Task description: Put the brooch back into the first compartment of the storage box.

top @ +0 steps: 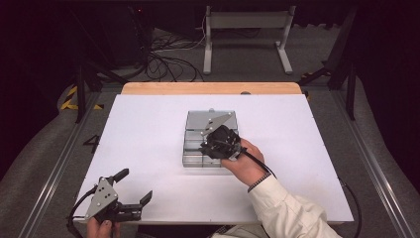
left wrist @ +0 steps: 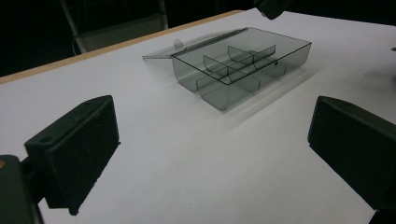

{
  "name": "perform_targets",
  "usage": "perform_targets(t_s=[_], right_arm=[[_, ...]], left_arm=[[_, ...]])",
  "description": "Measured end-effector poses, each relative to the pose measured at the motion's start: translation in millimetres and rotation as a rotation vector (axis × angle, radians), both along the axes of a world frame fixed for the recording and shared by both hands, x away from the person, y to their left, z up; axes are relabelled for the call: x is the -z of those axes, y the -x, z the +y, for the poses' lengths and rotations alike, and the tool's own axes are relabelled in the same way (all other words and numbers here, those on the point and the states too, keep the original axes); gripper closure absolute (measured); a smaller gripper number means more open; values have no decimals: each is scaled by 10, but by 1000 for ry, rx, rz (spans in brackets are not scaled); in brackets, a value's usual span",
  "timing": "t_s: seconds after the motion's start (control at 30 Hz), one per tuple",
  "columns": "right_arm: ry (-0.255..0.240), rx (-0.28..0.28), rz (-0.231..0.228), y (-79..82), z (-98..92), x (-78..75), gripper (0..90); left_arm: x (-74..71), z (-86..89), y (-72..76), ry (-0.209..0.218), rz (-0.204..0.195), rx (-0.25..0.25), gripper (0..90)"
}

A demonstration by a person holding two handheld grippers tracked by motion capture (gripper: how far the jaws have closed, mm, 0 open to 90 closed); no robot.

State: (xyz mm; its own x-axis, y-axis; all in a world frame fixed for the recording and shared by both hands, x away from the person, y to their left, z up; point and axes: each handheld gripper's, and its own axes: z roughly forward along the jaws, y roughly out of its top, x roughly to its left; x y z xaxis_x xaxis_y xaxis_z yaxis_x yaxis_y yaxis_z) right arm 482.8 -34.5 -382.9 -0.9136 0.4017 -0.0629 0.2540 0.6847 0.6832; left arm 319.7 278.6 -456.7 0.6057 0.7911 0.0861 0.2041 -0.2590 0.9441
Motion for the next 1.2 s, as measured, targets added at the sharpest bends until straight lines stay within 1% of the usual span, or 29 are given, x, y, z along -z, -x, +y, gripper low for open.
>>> perform_targets(t_s=[0.07, 0.23, 0.43, 0.6, 0.77, 1.03, 1.2], right_arm=[[-6, 15, -2, -30, 11, 9, 797], [-27, 52, 10, -120, 37, 61, 797], [-37, 89, 2, -217, 78, 130, 797], [-54, 127, 8, -286, 110, 178, 798], [-73, 149, 11, -350, 135, 227, 797], [-80, 147, -30, -423, 208, 316, 797], [-86, 154, -29, -483, 249, 378, 798]], left_arm=[[0, 0, -1, -1, 0, 0, 27], [0, 1, -1, -1, 0, 1, 27], [1, 6, -3, -1, -1, 2, 27], [0, 5, -3, -1, -1, 2, 27], [1, 4, -5, -4, 1, 4, 27], [1, 8, -8, -8, 1, 5, 27], [1, 8, -7, -8, 1, 5, 27]])
